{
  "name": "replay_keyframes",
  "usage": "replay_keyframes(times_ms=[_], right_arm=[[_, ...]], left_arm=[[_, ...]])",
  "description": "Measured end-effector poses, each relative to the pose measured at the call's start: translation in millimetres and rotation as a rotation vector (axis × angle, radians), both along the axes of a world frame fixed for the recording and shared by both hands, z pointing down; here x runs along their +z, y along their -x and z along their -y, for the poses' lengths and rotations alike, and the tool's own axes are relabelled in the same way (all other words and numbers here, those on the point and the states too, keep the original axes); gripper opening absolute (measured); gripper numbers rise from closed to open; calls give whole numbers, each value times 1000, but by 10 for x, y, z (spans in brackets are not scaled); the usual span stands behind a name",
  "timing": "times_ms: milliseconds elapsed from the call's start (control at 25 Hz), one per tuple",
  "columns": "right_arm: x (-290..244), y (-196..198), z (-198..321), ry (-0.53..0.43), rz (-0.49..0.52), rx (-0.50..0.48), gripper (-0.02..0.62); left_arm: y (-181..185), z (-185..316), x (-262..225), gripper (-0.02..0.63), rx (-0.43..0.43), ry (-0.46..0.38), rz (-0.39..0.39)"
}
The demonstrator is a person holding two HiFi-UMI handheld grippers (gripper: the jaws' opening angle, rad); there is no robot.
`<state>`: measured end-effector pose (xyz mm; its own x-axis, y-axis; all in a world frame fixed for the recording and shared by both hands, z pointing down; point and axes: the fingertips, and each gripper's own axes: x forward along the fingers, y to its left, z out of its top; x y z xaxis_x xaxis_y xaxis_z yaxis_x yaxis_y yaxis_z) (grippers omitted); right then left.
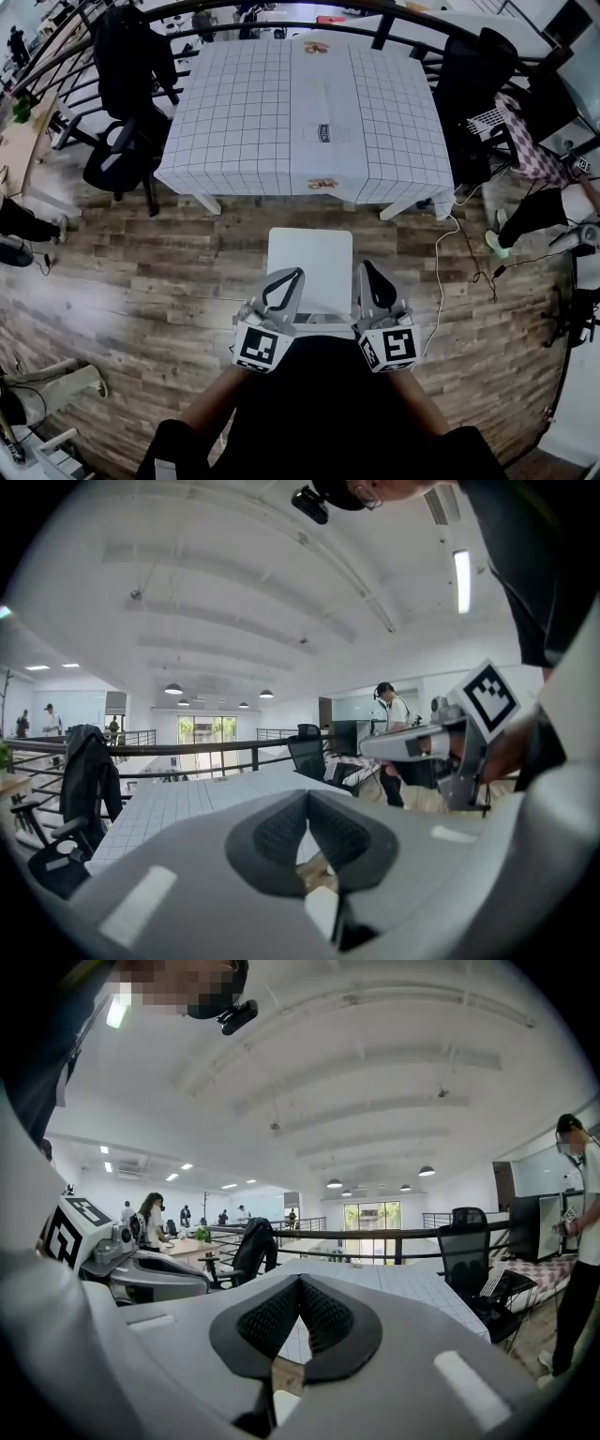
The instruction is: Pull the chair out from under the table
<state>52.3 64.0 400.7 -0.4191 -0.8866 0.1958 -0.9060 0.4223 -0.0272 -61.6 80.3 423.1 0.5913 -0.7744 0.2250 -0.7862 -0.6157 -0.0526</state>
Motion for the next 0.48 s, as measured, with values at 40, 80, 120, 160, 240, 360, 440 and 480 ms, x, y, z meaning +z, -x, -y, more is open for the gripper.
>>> replay_keyframes(times_ms=[40, 80, 120, 160, 240, 360, 440, 480], right_arm=[[3, 10, 10, -5, -4, -1, -3], [20, 25, 3, -14, -8, -2, -3], [55, 42, -21, -25, -11, -4, -3], [103, 52, -52, -37, -13, -4, -3], [187, 22, -105, -58, -6, -5, -3], [157, -35, -49, -63, 8, -8, -3], [-5, 8, 125, -47, 1, -9, -3], [-99, 36, 221, -37, -4, -10, -3]], left_arm=[[2, 12, 12, 11, 0, -2, -2], [10, 7, 41, 11, 0, -6, -2], [21, -12, 87, 11, 1, -14, -1], [26, -38, 141, 11, 2, -23, -1], [-9, -83, 222, 11, 0, -40, 5], [-69, -25, 166, 11, -5, -39, 9], [-36, 143, 9, 11, -4, -26, 8], [-12, 237, -80, 11, -3, -18, 7]])
